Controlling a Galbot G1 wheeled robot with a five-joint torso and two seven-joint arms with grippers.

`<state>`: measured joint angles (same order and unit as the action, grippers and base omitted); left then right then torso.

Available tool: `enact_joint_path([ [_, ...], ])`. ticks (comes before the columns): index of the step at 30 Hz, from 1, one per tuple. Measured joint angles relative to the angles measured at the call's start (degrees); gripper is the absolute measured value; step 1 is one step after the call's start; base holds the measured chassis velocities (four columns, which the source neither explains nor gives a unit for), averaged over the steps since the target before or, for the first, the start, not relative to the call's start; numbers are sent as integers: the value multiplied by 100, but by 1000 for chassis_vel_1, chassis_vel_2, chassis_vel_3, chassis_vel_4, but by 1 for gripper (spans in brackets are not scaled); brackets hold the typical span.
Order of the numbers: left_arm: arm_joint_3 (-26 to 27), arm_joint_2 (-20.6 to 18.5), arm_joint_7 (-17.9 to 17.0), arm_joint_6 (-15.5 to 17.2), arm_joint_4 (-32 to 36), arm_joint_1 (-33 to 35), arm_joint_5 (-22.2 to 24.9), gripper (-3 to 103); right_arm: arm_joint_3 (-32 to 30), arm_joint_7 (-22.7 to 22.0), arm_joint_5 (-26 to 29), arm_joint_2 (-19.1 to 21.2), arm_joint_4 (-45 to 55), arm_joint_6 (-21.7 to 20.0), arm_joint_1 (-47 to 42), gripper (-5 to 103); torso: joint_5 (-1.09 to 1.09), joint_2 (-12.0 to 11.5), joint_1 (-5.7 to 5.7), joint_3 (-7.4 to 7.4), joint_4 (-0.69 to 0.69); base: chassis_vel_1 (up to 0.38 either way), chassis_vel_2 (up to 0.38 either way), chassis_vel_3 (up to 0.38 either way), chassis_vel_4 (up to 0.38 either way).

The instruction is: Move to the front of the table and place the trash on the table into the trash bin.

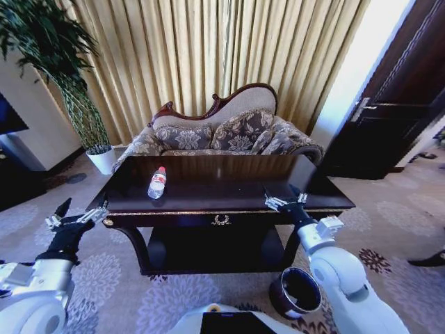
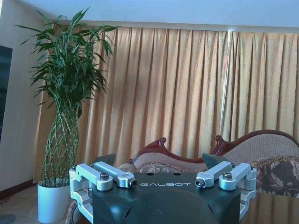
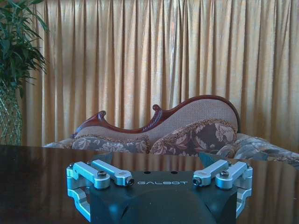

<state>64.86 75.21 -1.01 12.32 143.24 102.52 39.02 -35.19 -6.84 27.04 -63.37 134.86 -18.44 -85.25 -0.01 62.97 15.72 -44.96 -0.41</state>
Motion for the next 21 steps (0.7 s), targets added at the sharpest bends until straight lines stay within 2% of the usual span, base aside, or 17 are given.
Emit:
enact_joint_path([
  [1,0,0,0,0,0,0,0,100,0,0,0,0,0,0,0,100,0,0,0,0,0,0,0,0,0],
  [2,-44,-90,-144,134,0,-68,10,100,-3,-9,61,16,1,9,-5,100,0,0,-1,0,1,0,0,0,0],
  [4,-137,-389,-597,599,-1,-287,125,100,-6,-97,156,25,4,23,-60,100,0,1,-3,1,-2,0,0,0,0],
  [5,-137,-389,-597,599,-1,-287,125,100,-6,-97,156,25,4,23,-60,100,0,1,-3,1,-2,0,0,0,0],
  [8,-208,-864,-969,918,0,-584,355,100,-6,-129,160,18,15,41,-143,100,-1,1,-3,1,-2,0,0,0,0],
  [9,-208,-864,-969,918,0,-584,355,100,-6,-129,160,18,15,41,-143,100,-1,1,-3,1,-2,0,0,0,0],
  [11,-238,-1262,-1114,1055,-2,-760,560,100,19,-131,106,-31,3,112,-172,100,-2,1,-2,1,0,0,0,0,0],
  [12,-238,-1262,-1114,1055,-2,-760,560,100,19,-131,106,-31,3,112,-172,100,-2,1,-2,1,0,0,0,0,0],
  [14,-273,-1678,-1230,1139,-112,-948,815,100,53,-132,35,-94,-2,147,-221,100,-1,1,-2,1,0,0,0,0,0],
  [15,-273,-1678,-1230,1139,-112,-948,815,100,53,-132,35,-94,-2,147,-221,100,-1,1,-2,1,0,0,0,0,0],
  [17,-392,-2259,-1419,1179,-448,-1297,1093,100,69,-132,-40,-162,5,155,-289,100,-1,1,-3,1,-1,0,0,0,0],
  [21,-550,-2538,-1527,1180,-773,-1609,1214,100,65,-132,-75,-204,5,159,-321,100,-2,1,-2,1,-2,0,0,0,0],
])
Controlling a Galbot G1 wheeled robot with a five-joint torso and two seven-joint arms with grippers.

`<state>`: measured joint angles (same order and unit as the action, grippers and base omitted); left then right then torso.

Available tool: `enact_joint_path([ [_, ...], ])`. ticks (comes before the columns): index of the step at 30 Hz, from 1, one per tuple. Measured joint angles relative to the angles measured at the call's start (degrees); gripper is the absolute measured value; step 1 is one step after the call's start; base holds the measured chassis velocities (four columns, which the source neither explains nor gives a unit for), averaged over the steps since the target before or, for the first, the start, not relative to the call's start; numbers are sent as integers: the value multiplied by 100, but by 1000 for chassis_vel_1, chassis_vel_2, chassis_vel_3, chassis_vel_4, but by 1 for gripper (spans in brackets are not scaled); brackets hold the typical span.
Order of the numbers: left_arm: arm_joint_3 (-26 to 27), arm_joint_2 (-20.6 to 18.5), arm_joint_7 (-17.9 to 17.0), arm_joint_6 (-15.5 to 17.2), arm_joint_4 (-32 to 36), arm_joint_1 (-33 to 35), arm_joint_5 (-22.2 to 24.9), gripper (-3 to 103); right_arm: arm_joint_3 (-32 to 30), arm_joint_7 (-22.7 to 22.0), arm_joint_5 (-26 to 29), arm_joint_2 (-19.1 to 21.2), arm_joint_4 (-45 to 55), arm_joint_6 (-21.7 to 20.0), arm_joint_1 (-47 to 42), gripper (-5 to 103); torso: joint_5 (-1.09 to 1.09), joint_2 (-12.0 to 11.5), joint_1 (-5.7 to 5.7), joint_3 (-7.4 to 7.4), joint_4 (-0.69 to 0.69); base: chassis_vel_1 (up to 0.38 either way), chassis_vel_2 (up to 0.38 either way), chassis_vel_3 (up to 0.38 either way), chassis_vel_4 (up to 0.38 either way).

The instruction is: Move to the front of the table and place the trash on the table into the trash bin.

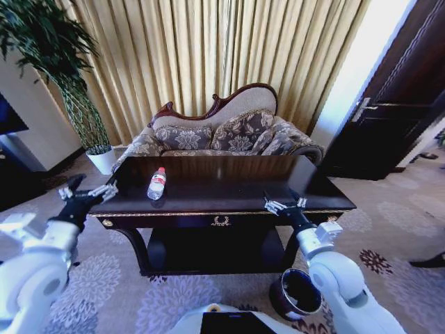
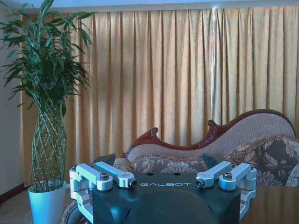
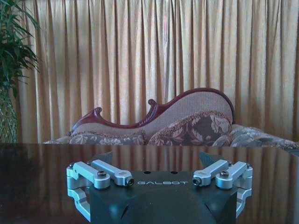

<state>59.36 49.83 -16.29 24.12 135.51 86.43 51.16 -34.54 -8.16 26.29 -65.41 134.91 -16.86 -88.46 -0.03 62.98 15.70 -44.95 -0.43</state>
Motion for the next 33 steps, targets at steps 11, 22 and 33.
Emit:
enact_joint_path([
  [11,-1898,-131,-792,637,-590,-1501,350,100,47,1,-153,-108,-123,1,-112,100,2,0,1,0,0,0,0,0,0],
  [22,-3033,-133,-1630,928,-771,-2131,365,100,32,5,-148,-67,-269,0,-43,100,2,0,1,0,1,0,0,0,0],
  [33,-3555,-125,-1762,937,-1218,-2692,425,100,84,16,-190,-98,-540,6,85,100,2,0,1,0,0,0,0,0,0],
])
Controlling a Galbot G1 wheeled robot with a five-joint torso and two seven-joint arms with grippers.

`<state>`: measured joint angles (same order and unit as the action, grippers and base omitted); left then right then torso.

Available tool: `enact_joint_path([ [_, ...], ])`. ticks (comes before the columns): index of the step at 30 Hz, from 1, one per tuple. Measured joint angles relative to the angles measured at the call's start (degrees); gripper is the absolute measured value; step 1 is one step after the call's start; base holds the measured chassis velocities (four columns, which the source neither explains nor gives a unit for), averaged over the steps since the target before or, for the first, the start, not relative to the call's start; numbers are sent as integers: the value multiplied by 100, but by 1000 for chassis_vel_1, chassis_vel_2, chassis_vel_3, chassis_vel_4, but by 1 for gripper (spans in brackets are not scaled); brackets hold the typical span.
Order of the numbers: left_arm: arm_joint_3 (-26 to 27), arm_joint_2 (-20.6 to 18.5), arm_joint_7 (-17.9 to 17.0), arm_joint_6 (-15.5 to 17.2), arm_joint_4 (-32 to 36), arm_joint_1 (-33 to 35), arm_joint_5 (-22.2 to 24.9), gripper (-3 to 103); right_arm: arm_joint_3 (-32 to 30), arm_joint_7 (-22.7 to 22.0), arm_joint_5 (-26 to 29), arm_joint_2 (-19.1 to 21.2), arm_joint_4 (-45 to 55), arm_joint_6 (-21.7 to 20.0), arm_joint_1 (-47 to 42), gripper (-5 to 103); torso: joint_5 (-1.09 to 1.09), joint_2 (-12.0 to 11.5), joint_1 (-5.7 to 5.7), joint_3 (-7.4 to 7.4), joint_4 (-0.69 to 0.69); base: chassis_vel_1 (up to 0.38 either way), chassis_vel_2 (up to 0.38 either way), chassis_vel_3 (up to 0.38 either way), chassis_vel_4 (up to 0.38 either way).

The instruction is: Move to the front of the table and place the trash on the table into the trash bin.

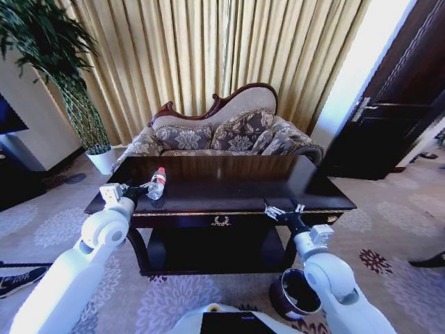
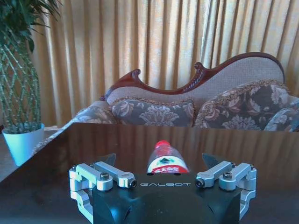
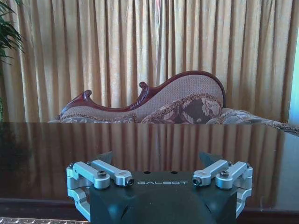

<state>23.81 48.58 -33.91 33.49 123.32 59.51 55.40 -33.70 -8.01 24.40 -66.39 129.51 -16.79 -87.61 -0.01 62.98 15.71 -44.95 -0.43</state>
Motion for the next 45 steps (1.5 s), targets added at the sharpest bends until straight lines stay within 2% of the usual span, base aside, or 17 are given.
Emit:
enact_joint_path([
  [3,-151,34,-114,102,-55,-190,199,100,-2,2,6,13,-24,7,39,100,0,0,0,0,0,0,0,0,0],
  [13,-206,119,-309,304,-73,-173,408,100,-27,2,164,27,3,16,181,100,0,0,0,0,1,0,0,0,0],
  [19,-232,190,-558,459,-39,-165,583,100,-10,57,414,23,96,144,301,100,0,0,0,0,0,0,0,0,0],
  [30,-292,230,-638,695,-99,-256,691,100,-10,148,1006,117,433,280,450,100,-1,0,0,0,1,0,0,0,0],
  [45,-484,277,-706,731,-307,-430,691,100,-74,148,811,112,370,342,461,100,0,0,0,0,0,0,0,0,0],
])
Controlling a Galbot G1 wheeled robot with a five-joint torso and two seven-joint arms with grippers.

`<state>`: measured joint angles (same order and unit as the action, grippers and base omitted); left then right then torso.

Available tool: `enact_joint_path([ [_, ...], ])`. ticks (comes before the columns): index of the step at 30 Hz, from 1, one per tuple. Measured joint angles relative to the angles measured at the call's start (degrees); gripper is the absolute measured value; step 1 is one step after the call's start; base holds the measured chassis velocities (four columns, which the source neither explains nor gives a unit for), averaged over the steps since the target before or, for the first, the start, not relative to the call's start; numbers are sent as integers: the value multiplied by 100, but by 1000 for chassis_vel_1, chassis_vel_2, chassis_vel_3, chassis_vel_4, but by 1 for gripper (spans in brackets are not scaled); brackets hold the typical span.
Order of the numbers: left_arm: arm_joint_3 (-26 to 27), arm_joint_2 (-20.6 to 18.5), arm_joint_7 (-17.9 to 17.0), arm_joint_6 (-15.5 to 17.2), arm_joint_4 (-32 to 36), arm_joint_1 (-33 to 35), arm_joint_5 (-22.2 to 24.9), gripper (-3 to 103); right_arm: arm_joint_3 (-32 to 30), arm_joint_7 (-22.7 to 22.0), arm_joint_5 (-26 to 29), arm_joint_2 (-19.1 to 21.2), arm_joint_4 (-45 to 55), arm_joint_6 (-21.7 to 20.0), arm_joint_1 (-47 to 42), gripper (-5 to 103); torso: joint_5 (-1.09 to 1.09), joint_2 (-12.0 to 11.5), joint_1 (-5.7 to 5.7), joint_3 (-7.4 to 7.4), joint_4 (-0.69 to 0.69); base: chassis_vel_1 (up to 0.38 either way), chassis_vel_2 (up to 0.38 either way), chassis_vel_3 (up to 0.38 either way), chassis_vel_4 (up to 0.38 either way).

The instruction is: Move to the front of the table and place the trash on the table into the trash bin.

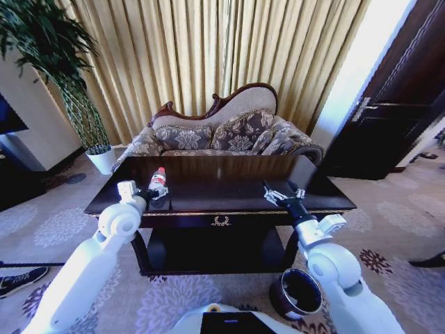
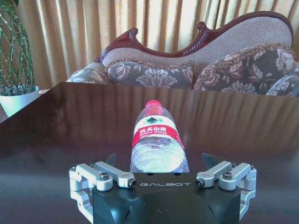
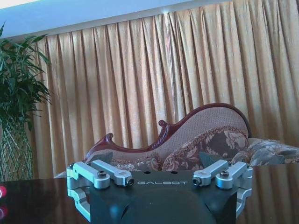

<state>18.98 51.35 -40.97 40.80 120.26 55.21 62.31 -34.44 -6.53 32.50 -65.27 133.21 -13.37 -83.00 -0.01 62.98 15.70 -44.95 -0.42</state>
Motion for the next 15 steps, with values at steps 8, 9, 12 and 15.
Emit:
enact_joint_path([
  [8,40,-10,-34,1,-1,13,103,100,-12,0,-16,-1,-6,7,-4,100,0,0,0,0,0,0,0,0,0],
  [9,56,-10,-63,1,6,14,171,100,-12,0,-16,-2,-5,7,-7,100,0,0,0,0,0,0,0,0,0],
  [12,97,-8,-141,1,24,29,346,98,-12,0,-15,-7,7,7,-23,100,0,0,0,0,0,0,0,0,0],
  [15,143,-11,-195,2,35,55,459,88,-24,0,-15,-27,36,7,-52,100,0,0,0,0,0,0,0,0,0],
])
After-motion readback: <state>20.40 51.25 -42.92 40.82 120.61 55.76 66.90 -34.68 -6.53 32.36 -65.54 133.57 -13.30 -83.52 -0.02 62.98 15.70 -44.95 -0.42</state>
